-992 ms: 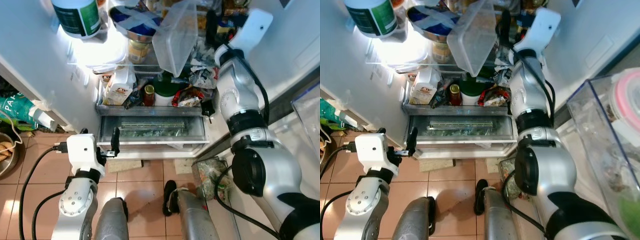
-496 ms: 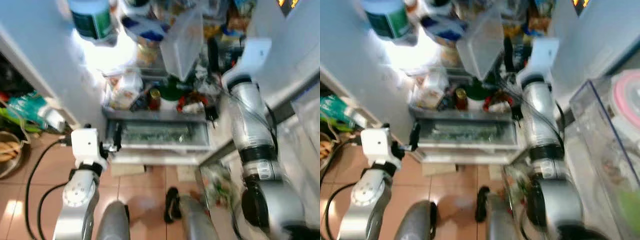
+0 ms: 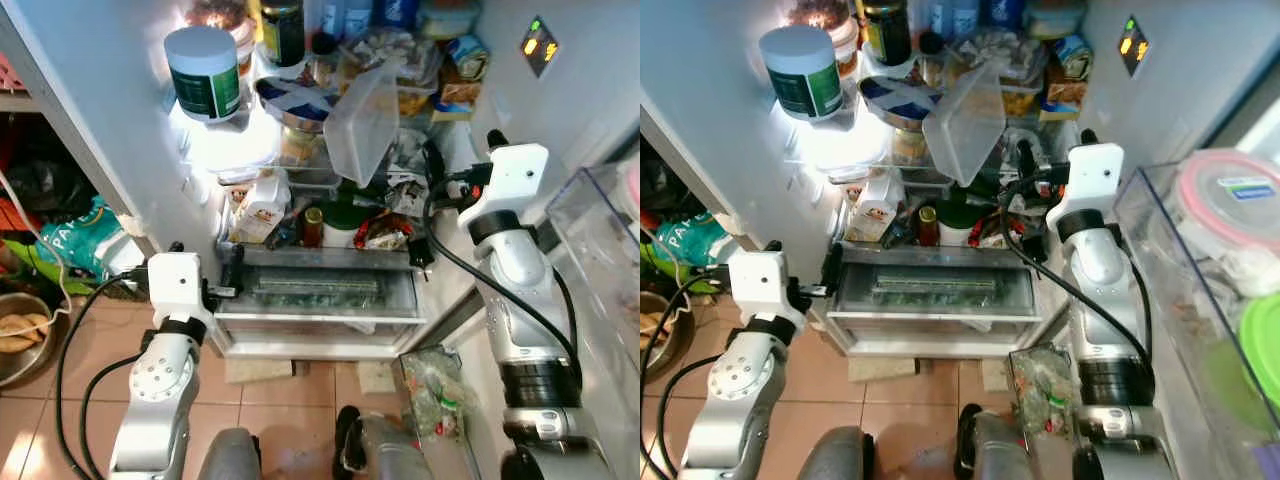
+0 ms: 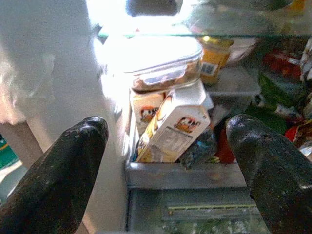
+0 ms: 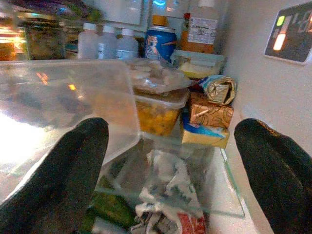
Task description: Restocking fridge
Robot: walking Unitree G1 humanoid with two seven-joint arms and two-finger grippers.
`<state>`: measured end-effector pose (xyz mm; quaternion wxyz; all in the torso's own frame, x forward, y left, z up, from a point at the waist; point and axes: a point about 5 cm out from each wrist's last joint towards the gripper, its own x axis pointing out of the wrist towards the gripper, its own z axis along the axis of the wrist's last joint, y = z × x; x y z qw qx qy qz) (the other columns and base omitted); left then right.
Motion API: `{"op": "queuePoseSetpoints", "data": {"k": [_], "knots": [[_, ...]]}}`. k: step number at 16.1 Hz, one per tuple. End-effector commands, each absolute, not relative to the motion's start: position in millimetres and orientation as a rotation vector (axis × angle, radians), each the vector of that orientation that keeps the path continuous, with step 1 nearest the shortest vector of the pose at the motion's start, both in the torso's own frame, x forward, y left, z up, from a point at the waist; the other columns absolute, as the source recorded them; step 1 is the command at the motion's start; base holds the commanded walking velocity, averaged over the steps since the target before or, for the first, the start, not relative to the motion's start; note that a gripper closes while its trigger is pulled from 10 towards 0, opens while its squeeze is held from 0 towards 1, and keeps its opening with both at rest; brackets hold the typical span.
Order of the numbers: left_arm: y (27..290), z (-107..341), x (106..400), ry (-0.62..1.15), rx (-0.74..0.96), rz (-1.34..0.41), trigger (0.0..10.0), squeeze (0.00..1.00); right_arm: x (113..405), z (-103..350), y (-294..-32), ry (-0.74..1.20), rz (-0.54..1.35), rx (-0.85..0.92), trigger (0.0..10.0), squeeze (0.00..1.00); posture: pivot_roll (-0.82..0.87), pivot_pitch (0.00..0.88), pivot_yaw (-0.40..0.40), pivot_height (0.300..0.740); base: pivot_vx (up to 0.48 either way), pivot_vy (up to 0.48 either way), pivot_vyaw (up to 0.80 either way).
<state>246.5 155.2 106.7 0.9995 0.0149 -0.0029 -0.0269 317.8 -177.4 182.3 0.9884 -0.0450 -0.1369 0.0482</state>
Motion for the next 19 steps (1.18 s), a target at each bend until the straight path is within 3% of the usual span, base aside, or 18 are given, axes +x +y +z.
{"op": "queuePoseSetpoints", "data": {"k": [1,9,12,19], "knots": [[155,103,247,0.004,0.036,-0.054,10.0,0.00,308,176,-179,-0.236,0.097,-0.094,10.0,1.00,0.09,0.079,-0.014,0.740,0.000,0.000,0.00],[154,101,247,0.001,0.032,-0.058,10.0,0.00,296,165,-170,-0.165,0.119,-0.077,10.0,1.00,0.09,0.089,-0.013,0.740,0.000,0.000,0.00],[153,101,248,0.002,0.029,-0.054,10.0,0.00,296,164,-169,-0.152,0.128,-0.075,10.0,1.00,0.09,0.089,-0.017,0.740,-0.280,0.000,0.00],[153,102,250,-0.004,0.024,-0.052,10.0,0.00,296,161,-165,-0.120,0.156,-0.064,10.0,0.91,0.08,0.087,-0.019,0.740,-0.070,0.000,0.00]]}}
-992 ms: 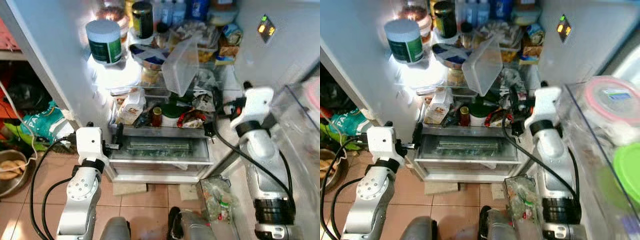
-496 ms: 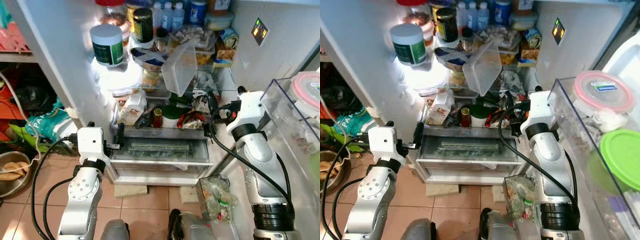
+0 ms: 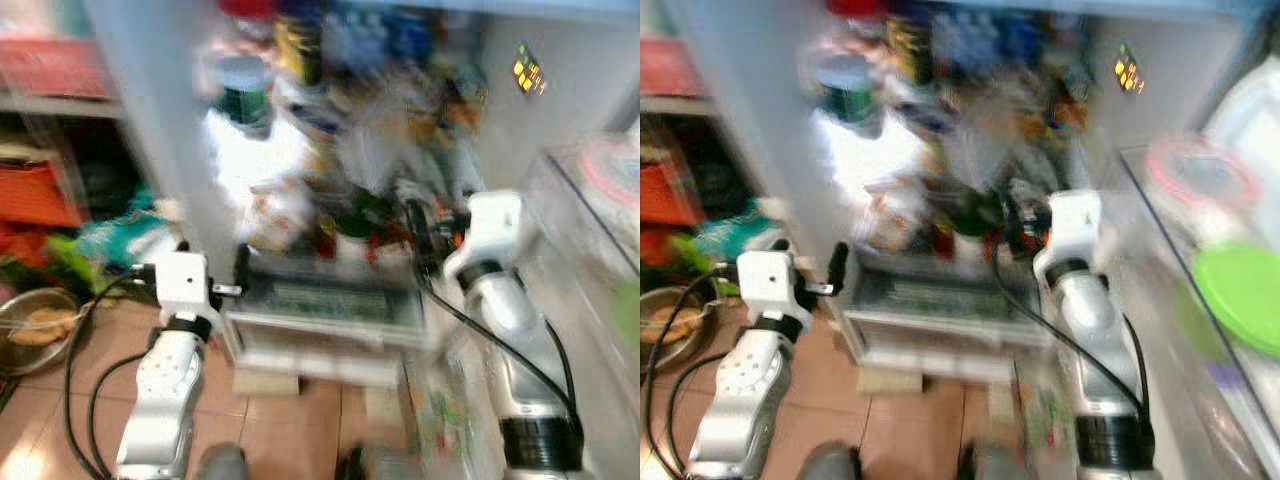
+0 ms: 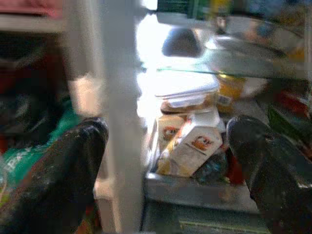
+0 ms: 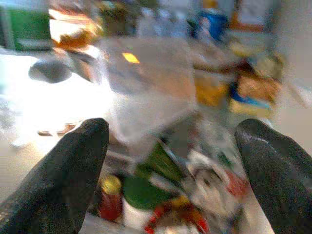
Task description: Restocking fridge
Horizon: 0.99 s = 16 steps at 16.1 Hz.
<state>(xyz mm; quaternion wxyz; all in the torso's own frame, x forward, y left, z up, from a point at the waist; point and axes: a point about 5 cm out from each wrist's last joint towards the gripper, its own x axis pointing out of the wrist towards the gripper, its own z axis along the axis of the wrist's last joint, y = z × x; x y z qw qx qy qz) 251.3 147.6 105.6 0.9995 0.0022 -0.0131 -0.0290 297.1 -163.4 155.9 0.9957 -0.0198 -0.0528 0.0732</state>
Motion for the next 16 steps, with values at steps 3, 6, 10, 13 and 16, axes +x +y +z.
{"op": "queuePoseSetpoints", "data": {"k": [3,6,10,13,16], "knots": [[153.6,101.3,250.9,-0.005,0.017,-0.047,10.0,0.00,296.3,160.1,-164.4,-0.115,0.162,-0.064,10.0,0.83,0.08,0.086,-0.020,0.740,0.000,0.000,0.00],[153.9,101.3,250.7,-0.004,0.004,-0.045,10.0,0.00,296.5,159.7,-163.5,-0.113,0.167,-0.064,10.0,0.49,0.09,0.087,-0.020,0.740,0.000,0.305,0.00],[154.1,101.4,250.5,-0.004,0.001,-0.049,10.0,0.00,296.0,159.2,-162.3,-0.112,0.172,-0.064,10.0,0.00,0.09,0.091,-0.020,0.740,0.000,0.480,0.00],[154.3,101.4,250.3,-0.002,-0.002,-0.049,10.0,0.00,295.7,159.5,-161.2,-0.115,0.179,-0.060,10.0,0.00,0.09,0.091,-0.020,0.740,0.000,0.480,0.00],[153.7,101.5,252.3,-0.003,-0.002,-0.053,10.0,0.00,296.0,158.6,-160.8,-0.109,0.179,-0.052,10.0,0.00,0.08,0.089,-0.019,0.740,0.000,0.480,0.00]]}}
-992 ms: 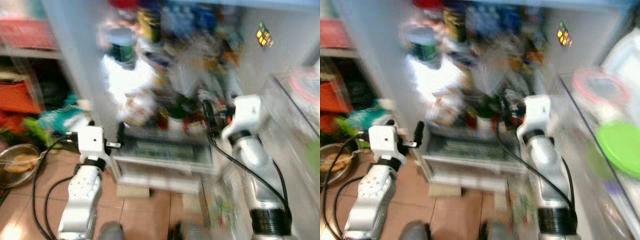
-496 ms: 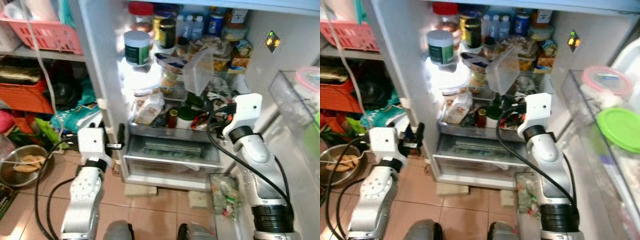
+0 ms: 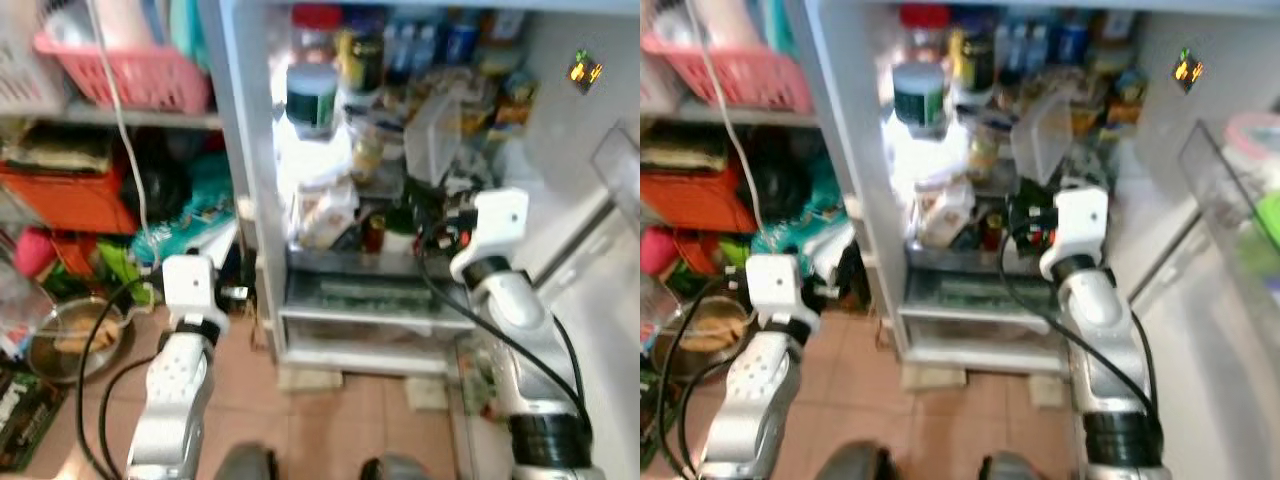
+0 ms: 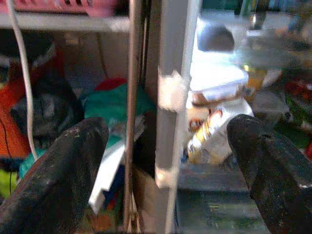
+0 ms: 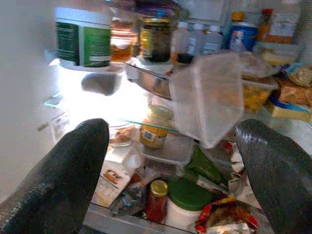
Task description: Restocking fridge
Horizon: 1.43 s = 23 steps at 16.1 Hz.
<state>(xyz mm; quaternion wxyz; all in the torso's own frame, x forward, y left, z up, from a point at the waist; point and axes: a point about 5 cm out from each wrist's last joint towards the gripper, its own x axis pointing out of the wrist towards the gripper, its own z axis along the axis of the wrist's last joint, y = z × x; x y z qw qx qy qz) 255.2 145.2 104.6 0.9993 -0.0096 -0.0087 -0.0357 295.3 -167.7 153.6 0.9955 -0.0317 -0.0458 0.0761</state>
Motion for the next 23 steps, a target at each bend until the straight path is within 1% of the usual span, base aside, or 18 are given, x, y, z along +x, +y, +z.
{"op": "queuePoseSetpoints", "data": {"k": [1,12,14,15,23], "knots": [[154,102,253,-0.003,-0.003,-0.053,10.0,0.00,297,158,-161,-0.107,0.177,-0.053,10.0,0.00,0.08,0.087,-0.020,0.740,0.000,0.480,0.00],[151,105,262,-0.027,0.003,-0.051,10.0,0.00,306,164,-154,-0.130,0.195,-0.055,10.0,0.00,0.08,0.072,-0.024,0.740,0.000,0.480,-0.76],[150,106,262,-0.037,0.009,-0.049,10.0,0.00,306,164,-155,-0.130,0.195,-0.055,10.0,0.00,0.08,0.072,-0.026,0.740,0.000,0.000,-0.58],[150,106,262,-0.038,0.006,-0.051,10.0,0.00,306,164,-154,-0.129,0.196,-0.053,10.0,0.00,0.08,0.071,-0.027,0.740,0.000,0.000,0.00],[146,107,263,-0.048,-0.012,-0.100,10.0,0.00,306,162,-153,-0.122,0.192,-0.052,10.0,0.00,0.06,0.066,-0.027,0.740,0.000,0.000,-0.77]]}}
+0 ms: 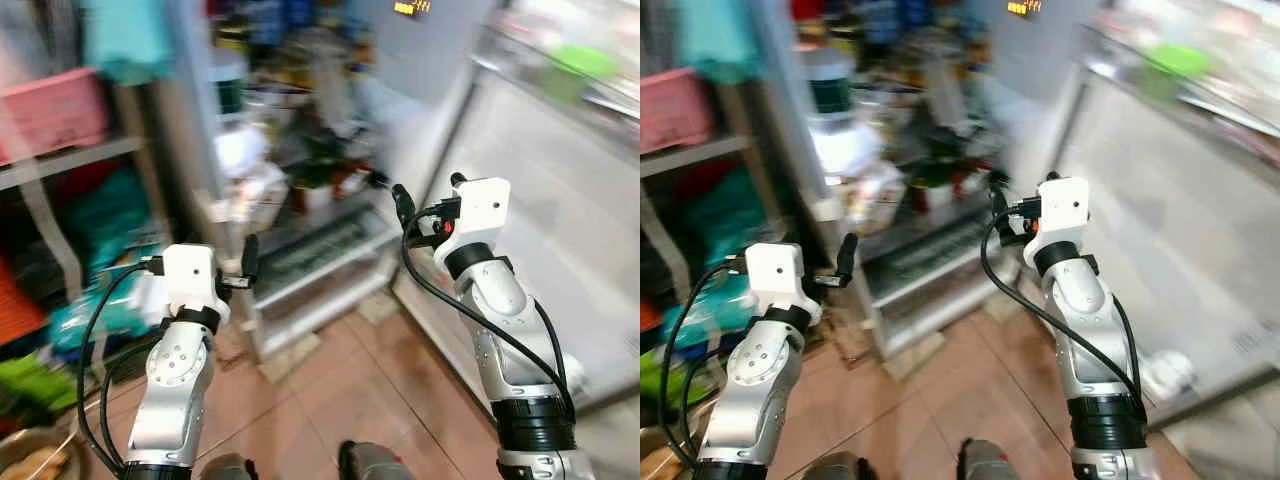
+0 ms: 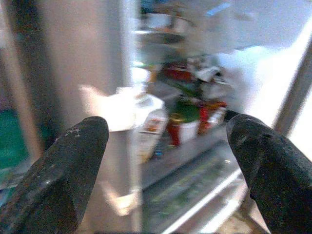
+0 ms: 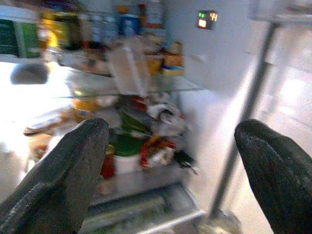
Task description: Restocking fridge
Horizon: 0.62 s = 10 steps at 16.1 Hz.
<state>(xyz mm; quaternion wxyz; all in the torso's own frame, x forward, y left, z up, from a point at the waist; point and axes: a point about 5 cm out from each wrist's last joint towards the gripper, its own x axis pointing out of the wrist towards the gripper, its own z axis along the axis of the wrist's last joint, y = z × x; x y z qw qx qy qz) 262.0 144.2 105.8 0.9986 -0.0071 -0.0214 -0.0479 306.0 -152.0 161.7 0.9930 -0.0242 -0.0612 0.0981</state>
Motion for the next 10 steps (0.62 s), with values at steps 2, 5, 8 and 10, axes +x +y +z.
{"op": "queuePoseSetpoints", "data": {"k": [2,5,8,10], "knots": [[144.1,107.1,262.8,-0.054,-0.008,-0.112,10.0,0.00,305.7,161.5,-153.4,-0.119,0.192,-0.052,10.0,0.00,0.06,0.069,-0.028,0.740,0.000,-0.129,-0.79],[146.3,105.8,262.4,-0.046,-0.010,-0.081,10.0,0.00,306.1,160.4,-151.4,-0.115,0.202,-0.052,10.0,0.00,0.06,0.070,-0.031,0.740,0.000,-0.086,-0.79],[147.3,104.7,261.8,-0.036,-0.007,-0.072,10.0,0.00,305.8,160.5,-151.6,-0.114,0.208,-0.056,10.0,0.00,0.06,0.077,-0.032,0.740,0.000,0.000,-0.79],[146.5,104.2,261.1,-0.035,-0.002,-0.082,10.0,0.00,304.2,159.8,-151.3,-0.113,0.208,-0.056,10.0,0.00,0.06,0.081,-0.027,0.740,0.000,0.000,-0.29]]}}
